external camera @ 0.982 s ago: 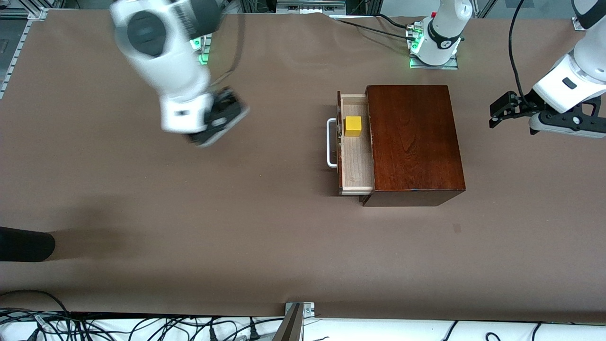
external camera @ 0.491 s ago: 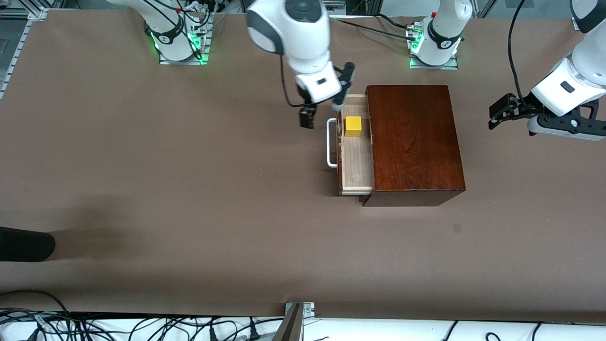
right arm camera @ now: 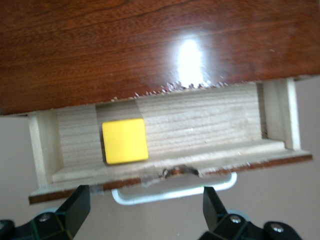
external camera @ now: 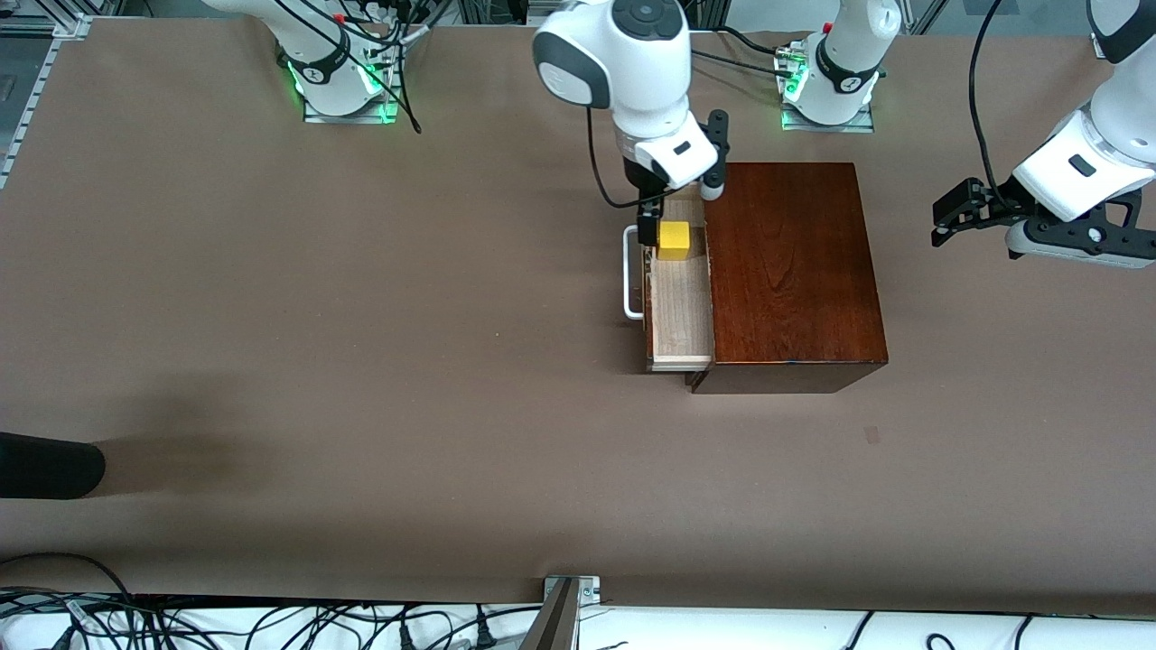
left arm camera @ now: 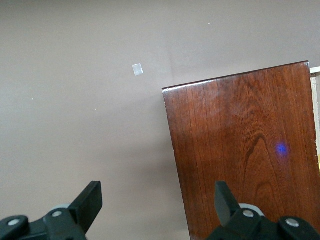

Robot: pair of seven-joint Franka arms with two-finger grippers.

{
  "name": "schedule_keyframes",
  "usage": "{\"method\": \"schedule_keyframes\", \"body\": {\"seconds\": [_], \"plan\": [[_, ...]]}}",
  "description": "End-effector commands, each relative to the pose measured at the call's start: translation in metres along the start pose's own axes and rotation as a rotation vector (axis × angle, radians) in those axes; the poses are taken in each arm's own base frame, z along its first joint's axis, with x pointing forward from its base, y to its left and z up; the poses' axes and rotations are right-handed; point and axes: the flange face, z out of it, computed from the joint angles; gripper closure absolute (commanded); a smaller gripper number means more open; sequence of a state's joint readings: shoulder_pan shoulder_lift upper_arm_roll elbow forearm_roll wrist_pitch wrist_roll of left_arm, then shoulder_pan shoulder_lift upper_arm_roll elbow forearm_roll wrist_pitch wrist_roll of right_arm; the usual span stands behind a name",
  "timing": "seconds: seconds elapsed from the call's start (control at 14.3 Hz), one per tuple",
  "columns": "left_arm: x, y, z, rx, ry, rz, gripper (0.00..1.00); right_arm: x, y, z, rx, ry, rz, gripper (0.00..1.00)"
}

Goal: Open drawer, take yellow block, close drawer
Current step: 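Lower the right gripper over the yellow cube in the drawer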

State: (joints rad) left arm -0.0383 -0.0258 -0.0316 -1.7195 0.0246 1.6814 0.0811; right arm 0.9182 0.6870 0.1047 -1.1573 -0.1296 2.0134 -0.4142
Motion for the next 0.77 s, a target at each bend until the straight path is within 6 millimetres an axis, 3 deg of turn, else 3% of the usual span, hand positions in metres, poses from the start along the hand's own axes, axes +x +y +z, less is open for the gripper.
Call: {"method": "schedule_keyframes", "body": {"seconds": [0.0, 0.7], "plan": [[0.003, 0.001, -0.003, -0.006, 0.005, 0.020, 0.00, 0.012, -0.005, 0.017, -0.030, -0.007, -0.041, 0.00], [0.003, 0.001, -0.003, -0.006, 0.005, 0.020, 0.00, 0.024, -0.022, 0.066, -0.011, -0.016, -0.054, 0.00]]}}
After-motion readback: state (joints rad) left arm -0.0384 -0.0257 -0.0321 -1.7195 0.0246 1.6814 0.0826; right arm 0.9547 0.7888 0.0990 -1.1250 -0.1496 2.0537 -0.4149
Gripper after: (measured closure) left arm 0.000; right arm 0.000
